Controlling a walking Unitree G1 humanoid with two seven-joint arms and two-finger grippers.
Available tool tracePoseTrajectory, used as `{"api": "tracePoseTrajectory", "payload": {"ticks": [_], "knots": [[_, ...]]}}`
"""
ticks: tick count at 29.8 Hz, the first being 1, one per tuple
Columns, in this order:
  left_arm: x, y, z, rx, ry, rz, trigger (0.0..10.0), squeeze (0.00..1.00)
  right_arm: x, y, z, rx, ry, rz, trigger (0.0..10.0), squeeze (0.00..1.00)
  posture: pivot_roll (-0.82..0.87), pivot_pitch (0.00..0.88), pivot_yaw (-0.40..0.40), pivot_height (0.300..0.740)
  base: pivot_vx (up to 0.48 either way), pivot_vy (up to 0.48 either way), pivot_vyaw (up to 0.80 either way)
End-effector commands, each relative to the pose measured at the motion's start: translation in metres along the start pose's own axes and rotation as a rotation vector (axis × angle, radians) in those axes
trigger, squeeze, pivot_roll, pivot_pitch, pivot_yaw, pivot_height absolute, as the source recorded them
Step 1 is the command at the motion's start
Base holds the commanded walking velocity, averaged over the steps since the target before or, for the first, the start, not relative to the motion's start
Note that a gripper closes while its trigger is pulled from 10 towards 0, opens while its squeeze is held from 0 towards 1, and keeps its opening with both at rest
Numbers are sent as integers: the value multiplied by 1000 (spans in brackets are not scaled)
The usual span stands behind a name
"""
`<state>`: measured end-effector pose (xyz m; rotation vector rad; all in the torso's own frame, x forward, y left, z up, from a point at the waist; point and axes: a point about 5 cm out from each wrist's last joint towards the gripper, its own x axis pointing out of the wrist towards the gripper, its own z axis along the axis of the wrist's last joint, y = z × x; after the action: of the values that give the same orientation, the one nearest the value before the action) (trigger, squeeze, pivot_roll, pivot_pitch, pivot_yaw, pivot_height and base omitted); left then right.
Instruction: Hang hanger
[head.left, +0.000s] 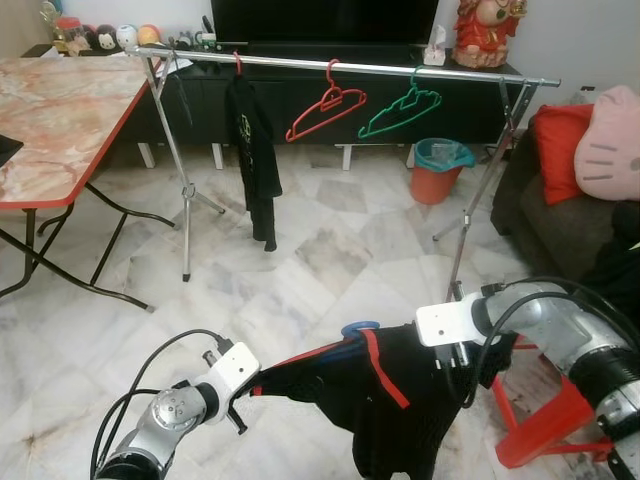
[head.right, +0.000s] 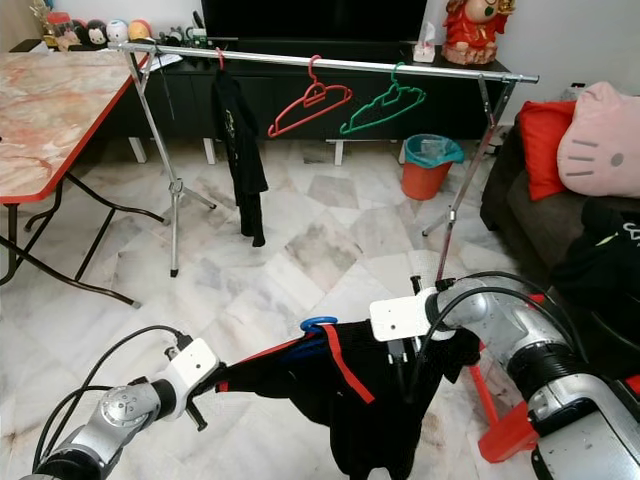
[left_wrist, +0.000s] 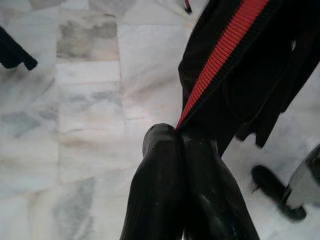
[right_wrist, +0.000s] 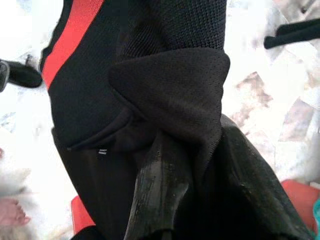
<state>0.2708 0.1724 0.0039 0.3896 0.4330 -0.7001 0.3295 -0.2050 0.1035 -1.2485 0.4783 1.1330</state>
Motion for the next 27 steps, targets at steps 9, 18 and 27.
{"api": "tracePoseTrajectory", "payload": {"ticks": [9,18,27], "knots": [[-7,27,31,-243,-210,26,0,0,27,22,-4,46,114,-56,0,0,-14,0,-43,740,0,0,0],[-8,19,45,-313,-274,-114,10000,0,51,16,11,409,35,-312,0,0,1,0,-45,740,0,0,0],[-9,16,52,-329,-288,-144,10000,0,66,7,36,758,-152,-436,0,0,11,0,-45,740,0,0,0]]}}
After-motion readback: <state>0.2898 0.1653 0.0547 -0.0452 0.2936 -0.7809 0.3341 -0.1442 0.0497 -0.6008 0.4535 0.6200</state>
